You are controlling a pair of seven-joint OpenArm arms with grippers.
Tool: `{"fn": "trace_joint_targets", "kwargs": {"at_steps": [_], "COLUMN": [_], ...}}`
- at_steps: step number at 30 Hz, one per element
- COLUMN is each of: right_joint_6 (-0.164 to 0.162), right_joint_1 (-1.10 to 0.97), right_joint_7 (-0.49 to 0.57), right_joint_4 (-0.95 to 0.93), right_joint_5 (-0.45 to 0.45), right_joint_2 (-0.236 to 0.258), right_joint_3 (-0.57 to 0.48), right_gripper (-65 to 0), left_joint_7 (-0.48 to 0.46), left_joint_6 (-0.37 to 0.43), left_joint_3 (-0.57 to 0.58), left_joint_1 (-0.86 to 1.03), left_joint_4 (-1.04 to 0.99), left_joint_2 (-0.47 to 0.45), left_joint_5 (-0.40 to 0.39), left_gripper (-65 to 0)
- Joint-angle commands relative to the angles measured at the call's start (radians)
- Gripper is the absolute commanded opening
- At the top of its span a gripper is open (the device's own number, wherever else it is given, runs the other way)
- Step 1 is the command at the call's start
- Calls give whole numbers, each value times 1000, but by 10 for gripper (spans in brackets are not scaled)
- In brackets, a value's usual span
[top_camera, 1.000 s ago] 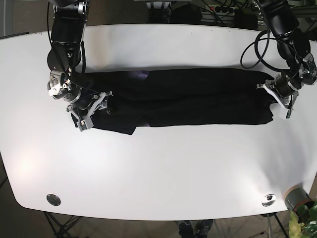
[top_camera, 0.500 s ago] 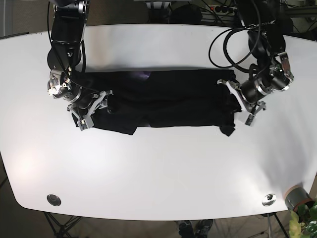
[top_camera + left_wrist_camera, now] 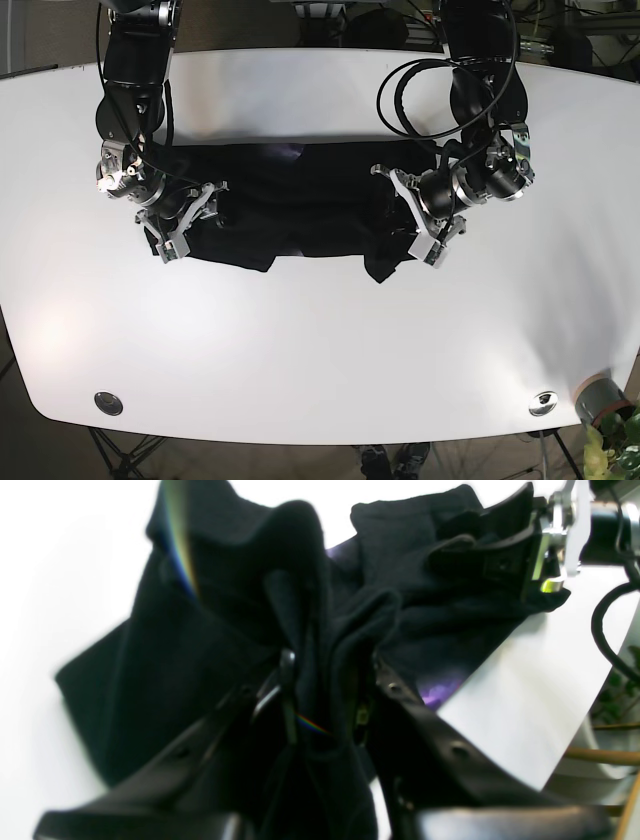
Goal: Fold the T-shirt properly
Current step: 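Grasp the shirt end with the left gripper and fold it toward the right gripper, then press the folded end down with the left gripper beside the right gripper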
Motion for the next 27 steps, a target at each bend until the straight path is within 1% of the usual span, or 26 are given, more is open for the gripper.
{"fn": "trace_joint_targets", "kwargs": {"at_steps": [1, 6, 8, 9, 11, 12, 13, 15, 17, 19, 20, 23, 25, 27], "right_joint_6": [3, 3, 3, 3, 3, 3, 3, 3, 3, 3, 3, 3, 3, 3], "right_joint_1": [16, 16, 16, 16, 16, 16, 16, 16, 16, 16, 16, 16, 18, 18], "right_joint_7": [4, 4, 4, 4, 4, 4, 4, 4, 4, 4, 4, 4, 4, 4], "right_joint_4": [21, 21, 21, 21, 21, 21, 21, 21, 21, 21, 21, 21, 21, 21], "right_joint_5": [11, 11, 11, 11, 11, 11, 11, 11, 11, 11, 11, 11, 11, 11], "right_joint_2": [7, 7, 7, 7, 7, 7, 7, 7, 7, 7, 7, 7, 7, 7], "right_joint_3": [1, 3, 3, 4, 4, 4, 3, 1, 1, 1, 1, 0, 0, 0], "right_gripper": [-257, -257, -257, -257, -257, -257, -257, -257, -257, -257, -257, -257, -257, -257], "left_joint_7": [-11, -11, -11, -11, -11, -11, -11, -9, -9, -8, -6, -6, -6, -6], "left_joint_6": [7, 21, 21, 21, 33, 41, 57, 97, 133, 146, 154, 154, 156, 154], "left_joint_3": [-1, -1, -1, -1, -1, -1, 1, 10, 70, 125, 171, 269, 292, 272], "left_joint_1": [-24, -40, -44, -44, -44, -44, -44, -44, -46, -60, -69, -77, -78, -78], "left_joint_4": [-5, -47, -54, -56, -56, -54, -53, -51, -50, -42, -27, 16, 53, 102], "left_joint_2": [6, 0, 0, -1, -1, -1, -1, 0, -3, -14, -35, -61, -61, -58], "left_joint_5": [-15, -15, -15, -15, -15, -15, -15, -15, -15, -15, -20, -22, -20, -22], "left_gripper": [-587, -581, -543, -518, -433, -404, -365, -308, -264, -257, -257, -257, -257, -257]}}
